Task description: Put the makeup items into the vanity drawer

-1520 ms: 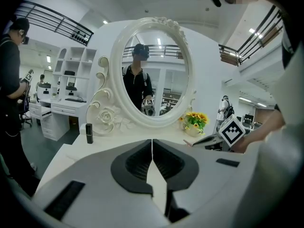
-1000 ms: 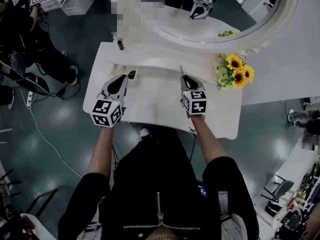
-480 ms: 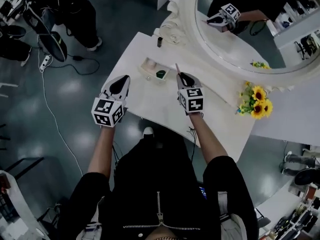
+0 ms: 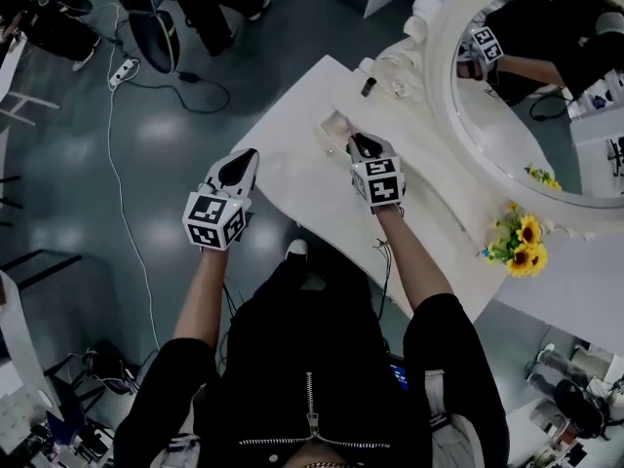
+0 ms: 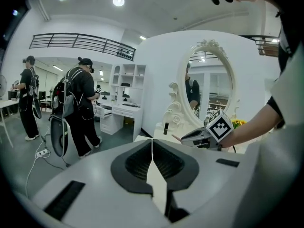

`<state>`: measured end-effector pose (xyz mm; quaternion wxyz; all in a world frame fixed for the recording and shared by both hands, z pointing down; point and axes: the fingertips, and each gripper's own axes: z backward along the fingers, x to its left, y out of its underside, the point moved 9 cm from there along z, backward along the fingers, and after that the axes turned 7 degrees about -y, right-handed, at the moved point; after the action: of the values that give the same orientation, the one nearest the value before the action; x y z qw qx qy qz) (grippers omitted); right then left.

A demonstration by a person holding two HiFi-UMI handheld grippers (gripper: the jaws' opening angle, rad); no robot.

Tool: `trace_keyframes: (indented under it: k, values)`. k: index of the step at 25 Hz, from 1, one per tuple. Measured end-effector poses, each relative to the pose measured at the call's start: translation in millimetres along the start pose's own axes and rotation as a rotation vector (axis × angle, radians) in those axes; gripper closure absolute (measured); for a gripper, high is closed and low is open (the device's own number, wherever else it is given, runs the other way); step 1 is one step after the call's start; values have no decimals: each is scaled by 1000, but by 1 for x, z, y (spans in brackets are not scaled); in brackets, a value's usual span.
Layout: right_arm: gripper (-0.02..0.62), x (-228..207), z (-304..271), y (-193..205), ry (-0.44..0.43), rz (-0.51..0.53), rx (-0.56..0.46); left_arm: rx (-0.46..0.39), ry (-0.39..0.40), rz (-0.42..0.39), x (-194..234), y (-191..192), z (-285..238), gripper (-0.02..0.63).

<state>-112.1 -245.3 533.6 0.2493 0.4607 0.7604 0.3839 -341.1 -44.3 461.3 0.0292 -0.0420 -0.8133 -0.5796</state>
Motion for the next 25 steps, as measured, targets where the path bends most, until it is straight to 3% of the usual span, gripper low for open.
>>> trace_keyframes:
  k: [14,25]
  values:
    - [545,-4,-61,13,-62,15,140,68,-109,56,29,28,25,583]
    - [539,-4,-66,15,-34,-2,152,79,-94,64,31,32,16,583]
